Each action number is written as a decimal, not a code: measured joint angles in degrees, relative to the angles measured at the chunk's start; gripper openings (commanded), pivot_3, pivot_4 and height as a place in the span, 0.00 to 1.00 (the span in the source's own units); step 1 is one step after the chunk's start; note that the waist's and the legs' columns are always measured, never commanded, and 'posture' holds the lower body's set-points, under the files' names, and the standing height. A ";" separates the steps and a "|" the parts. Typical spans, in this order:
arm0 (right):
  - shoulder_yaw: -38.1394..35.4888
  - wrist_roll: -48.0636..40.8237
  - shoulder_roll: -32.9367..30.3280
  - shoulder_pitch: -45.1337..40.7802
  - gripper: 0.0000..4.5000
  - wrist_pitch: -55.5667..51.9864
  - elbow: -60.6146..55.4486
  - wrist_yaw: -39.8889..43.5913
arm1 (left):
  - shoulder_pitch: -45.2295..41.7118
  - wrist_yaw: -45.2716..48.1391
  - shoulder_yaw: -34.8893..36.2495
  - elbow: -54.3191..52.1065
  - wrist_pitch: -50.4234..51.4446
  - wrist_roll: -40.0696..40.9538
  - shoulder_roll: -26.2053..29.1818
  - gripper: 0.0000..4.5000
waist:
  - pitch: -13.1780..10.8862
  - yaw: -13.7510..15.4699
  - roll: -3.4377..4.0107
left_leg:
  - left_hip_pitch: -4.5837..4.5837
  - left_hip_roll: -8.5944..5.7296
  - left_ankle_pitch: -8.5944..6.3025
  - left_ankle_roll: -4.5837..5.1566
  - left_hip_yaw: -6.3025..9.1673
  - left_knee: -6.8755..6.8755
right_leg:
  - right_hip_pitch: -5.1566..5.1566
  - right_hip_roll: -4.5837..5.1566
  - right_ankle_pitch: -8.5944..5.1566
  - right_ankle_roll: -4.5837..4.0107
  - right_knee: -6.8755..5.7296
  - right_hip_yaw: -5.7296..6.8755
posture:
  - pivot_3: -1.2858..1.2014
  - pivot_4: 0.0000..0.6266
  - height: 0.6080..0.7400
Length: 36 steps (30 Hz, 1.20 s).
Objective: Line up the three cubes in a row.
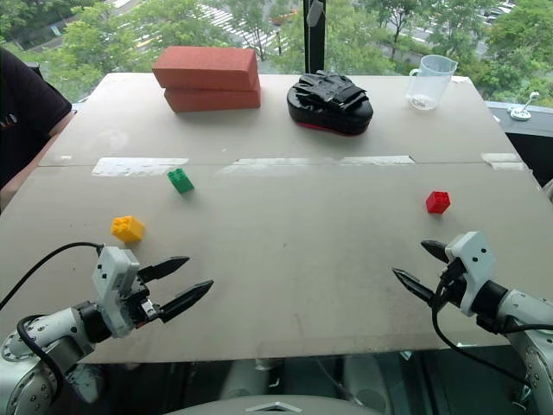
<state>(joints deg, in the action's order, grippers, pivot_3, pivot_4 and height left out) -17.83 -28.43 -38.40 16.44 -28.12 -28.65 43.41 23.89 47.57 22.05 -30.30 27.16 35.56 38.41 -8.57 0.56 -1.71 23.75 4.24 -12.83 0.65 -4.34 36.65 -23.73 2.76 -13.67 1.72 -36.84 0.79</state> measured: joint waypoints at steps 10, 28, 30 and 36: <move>0.07 4.20 -0.98 -16.03 1.00 -15.20 1.32 -16.55 | -10.53 -1.04 -1.30 -6.48 4.76 8.07 1.93 0.99 | -0.05 0.33 0.08 | 0.09 -0.02 0.00 0.01 -0.05 0.39 | 0.04 -0.02 0.09 -0.12 -0.14 -0.04 | 0.52 0.24 1.00; 1.82 8.83 8.01 -47.13 1.00 -41.26 27.69 -34.46 | -22.28 -2.35 -11.42 -13.30 8.94 12.25 6.16 0.99 | -0.12 -0.80 0.20 | 0.21 -0.01 -0.03 0.08 -0.16 0.30 | 0.02 -0.51 0.23 0.12 -0.10 -0.53 | 0.52 0.24 1.00; 2.29 9.64 8.00 -47.72 1.00 -40.60 29.38 -34.55 | -21.70 -2.37 -11.41 -13.70 8.93 12.49 6.17 0.99 | -0.12 -0.92 0.20 | 0.20 -0.01 -0.03 0.08 -0.16 0.30 | 0.03 -0.51 0.23 0.12 -0.10 -0.55 | 0.52 0.24 1.00; 3.81 11.58 7.96 -48.90 0.50 -36.57 34.65 -33.64 | -21.06 -2.44 -11.34 -14.14 8.89 12.62 6.22 1.00 | -0.13 -1.25 0.22 | 0.17 -0.01 -0.03 0.08 -0.10 0.31 | 0.03 -0.77 0.23 0.11 -0.16 -0.87 | 0.52 0.24 1.00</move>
<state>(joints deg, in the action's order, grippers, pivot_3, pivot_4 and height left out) -14.01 -16.86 -30.44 -32.46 -64.70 6.00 9.77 2.83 45.13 10.71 -44.44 36.05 48.18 44.63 -8.70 -0.69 -1.49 23.93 4.23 -12.86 0.72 -4.44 36.96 -23.70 1.99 -13.44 1.83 -37.01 -0.08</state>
